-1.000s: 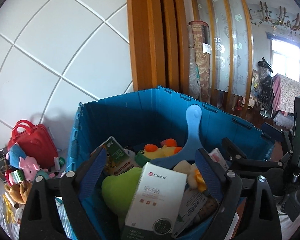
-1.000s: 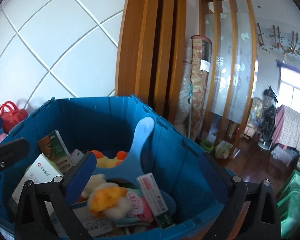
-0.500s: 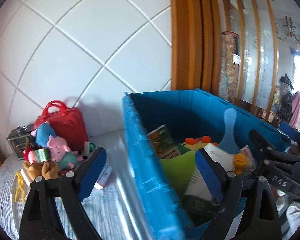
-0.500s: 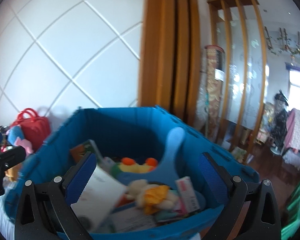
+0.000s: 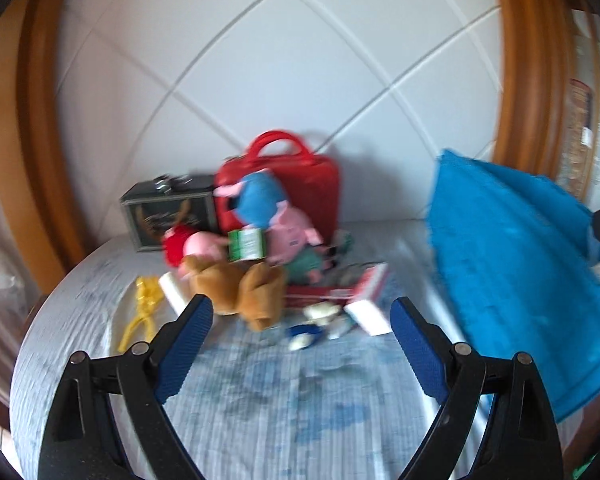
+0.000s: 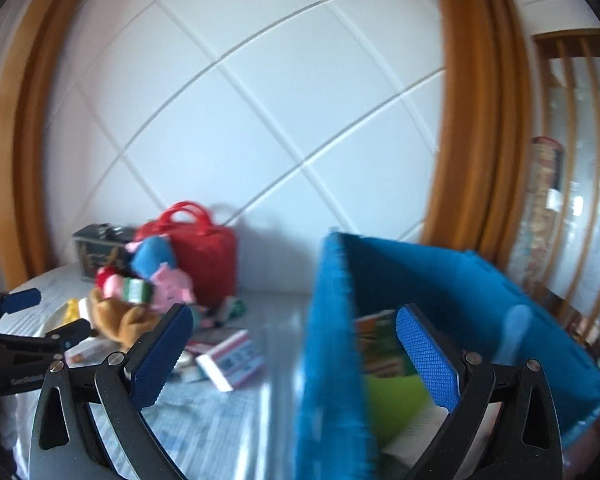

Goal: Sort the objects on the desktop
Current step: 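Move both tools back from the crate to the table pile, then grasp the black tape roll with the left tool while the right tool grasps the green jar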

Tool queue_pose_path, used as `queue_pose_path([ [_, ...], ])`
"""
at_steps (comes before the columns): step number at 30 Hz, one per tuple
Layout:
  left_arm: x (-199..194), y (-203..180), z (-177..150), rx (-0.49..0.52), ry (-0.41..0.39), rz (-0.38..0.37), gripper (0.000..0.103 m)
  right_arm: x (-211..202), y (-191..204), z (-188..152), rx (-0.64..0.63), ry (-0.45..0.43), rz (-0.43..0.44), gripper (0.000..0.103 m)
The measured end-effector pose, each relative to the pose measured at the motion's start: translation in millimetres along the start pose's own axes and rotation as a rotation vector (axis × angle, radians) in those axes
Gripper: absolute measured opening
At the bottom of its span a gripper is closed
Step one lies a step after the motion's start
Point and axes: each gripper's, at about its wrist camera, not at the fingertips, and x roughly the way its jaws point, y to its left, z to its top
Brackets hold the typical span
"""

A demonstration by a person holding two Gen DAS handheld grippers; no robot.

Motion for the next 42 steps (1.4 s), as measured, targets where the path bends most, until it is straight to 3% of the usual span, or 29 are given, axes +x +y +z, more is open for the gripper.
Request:
queue_pose_path([
  [5,58,88,2,-0.066,0.086,0.101,0.091,82,45,11,0.027,0.126,0.097,0.103],
  [10,137,163,13,-0.15,0.191,0.165,0.091,194,51,11,0.124,0.301,0.127,0.103],
  [13,192,194,25,-0.187,0.259,0.193,0.091,264,48,3,0.165,0.395,0.099,0.103],
  [20,320,219,71,-0.209,0.356,0.184,0.091,433,24,-25,0.282,0.618,0.08,0.103],
  [23,378,222,84,-0.227,0.416,0.173,0.091,485,22,-38,0.264,0.67,0.067,0.103],
  [26,426,224,88,-0.229,0.467,0.198,0.091,530,17,-56,0.316,0.736,0.107,0.103],
  [30,472,224,83,-0.234,0.539,0.23,0.091,571,13,-75,0.339,0.77,0.095,0.103],
  [32,487,226,81,-0.227,0.557,0.259,0.091,585,15,-81,0.365,0.765,0.13,0.103],
  [35,505,230,72,-0.241,0.614,0.217,0.096,607,15,-90,0.35,0.783,0.096,0.103],
  [38,512,225,62,-0.212,0.657,0.2,0.101,625,3,-105,0.44,0.839,0.112,0.103],
  [40,506,220,53,-0.196,0.677,0.179,0.101,627,10,-112,0.408,0.894,0.148,0.084],
  [42,492,211,42,-0.169,0.693,0.126,0.101,619,44,-114,0.191,0.903,0.123,0.057],
])
